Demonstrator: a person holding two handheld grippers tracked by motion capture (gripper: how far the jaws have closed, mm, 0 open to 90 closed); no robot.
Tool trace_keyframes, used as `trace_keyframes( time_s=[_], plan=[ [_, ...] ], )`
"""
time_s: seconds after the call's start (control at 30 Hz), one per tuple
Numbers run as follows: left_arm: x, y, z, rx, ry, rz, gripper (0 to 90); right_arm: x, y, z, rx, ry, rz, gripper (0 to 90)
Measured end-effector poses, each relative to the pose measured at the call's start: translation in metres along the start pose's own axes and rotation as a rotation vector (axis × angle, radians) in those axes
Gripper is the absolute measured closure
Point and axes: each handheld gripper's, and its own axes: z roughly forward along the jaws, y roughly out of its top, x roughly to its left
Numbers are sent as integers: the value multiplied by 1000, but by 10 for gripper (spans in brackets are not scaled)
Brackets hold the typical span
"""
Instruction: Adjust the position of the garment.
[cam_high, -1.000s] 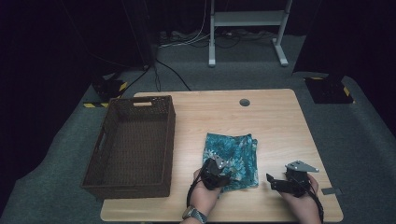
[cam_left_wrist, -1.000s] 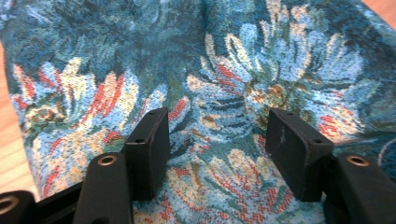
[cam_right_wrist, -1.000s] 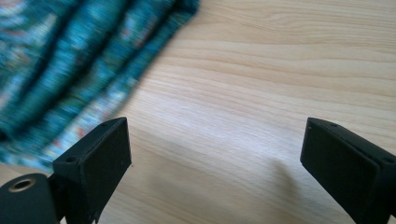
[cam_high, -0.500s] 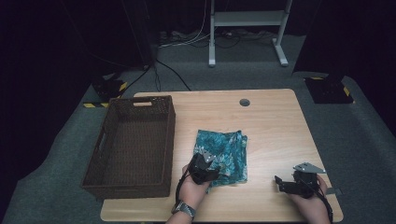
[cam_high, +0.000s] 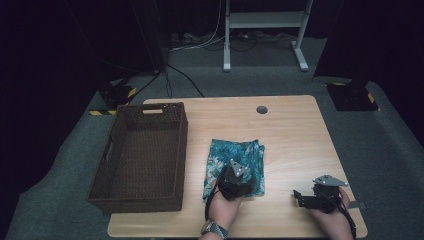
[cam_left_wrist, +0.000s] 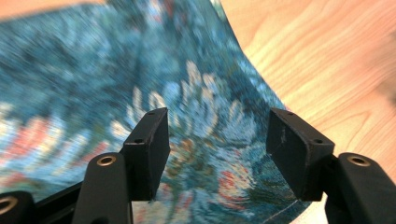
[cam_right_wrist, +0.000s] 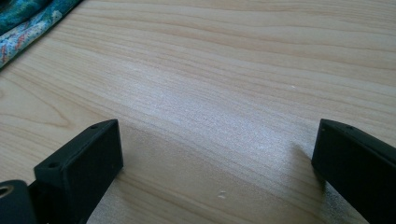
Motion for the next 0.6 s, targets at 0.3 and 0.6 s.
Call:
trace_keyframes(
  time_s=[0.3, 0.6],
  plan=[
    [-2, -16, 20, 24, 60, 7, 412, 1, 0, 0, 2, 5, -12, 19],
    [21, -23, 15, -11, 109, -30, 429, 2, 0, 1, 5, -1, -17, 18]
  ],
)
